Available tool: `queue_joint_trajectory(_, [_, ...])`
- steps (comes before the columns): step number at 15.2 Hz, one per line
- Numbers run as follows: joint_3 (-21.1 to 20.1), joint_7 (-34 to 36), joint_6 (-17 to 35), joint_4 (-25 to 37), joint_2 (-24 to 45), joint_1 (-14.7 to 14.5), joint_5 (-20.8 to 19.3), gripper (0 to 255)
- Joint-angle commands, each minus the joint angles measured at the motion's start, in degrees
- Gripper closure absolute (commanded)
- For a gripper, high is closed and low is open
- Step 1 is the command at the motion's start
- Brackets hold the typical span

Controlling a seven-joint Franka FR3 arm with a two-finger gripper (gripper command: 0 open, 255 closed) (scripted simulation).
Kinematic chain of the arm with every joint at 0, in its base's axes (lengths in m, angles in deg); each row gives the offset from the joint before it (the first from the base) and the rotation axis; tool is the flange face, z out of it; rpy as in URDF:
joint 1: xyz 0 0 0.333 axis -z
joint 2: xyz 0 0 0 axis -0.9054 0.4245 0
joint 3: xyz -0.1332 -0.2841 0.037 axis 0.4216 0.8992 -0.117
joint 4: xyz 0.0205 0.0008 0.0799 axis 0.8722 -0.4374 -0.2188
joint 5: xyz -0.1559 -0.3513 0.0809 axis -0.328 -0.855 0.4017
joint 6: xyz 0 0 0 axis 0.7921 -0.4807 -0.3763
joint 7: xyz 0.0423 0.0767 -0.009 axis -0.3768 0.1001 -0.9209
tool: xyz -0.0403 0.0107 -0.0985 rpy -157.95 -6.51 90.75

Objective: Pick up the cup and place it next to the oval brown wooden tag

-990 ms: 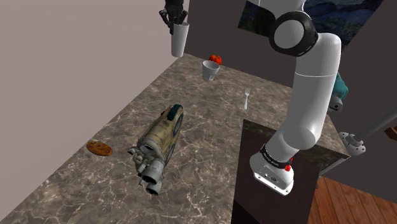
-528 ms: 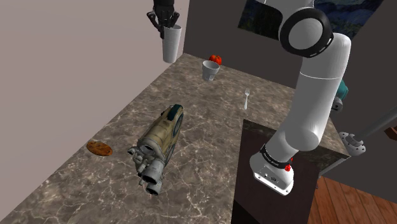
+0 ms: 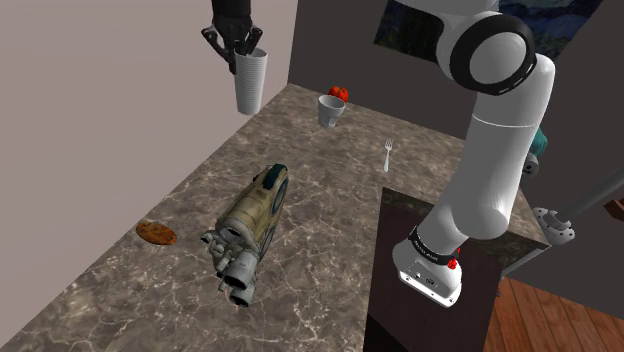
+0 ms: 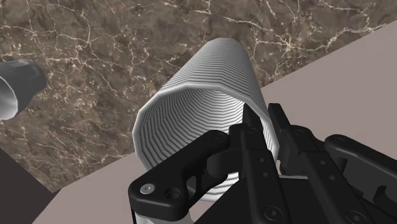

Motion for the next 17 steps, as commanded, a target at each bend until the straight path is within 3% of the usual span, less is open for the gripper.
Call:
queue_joint_trajectory(1, [-0.8, 2.6, -0.6, 0.6, 0.3, -1.9, -0.3, 255])
queue_joint_trajectory(8, [-3.1, 10.9, -3.8, 7.0, 4.6, -9.1, -2.1, 255])
queue_joint_trajectory(17, [-3.1, 11.5, 4.8, -4.5, 1.7, -7.6, -1.2, 255])
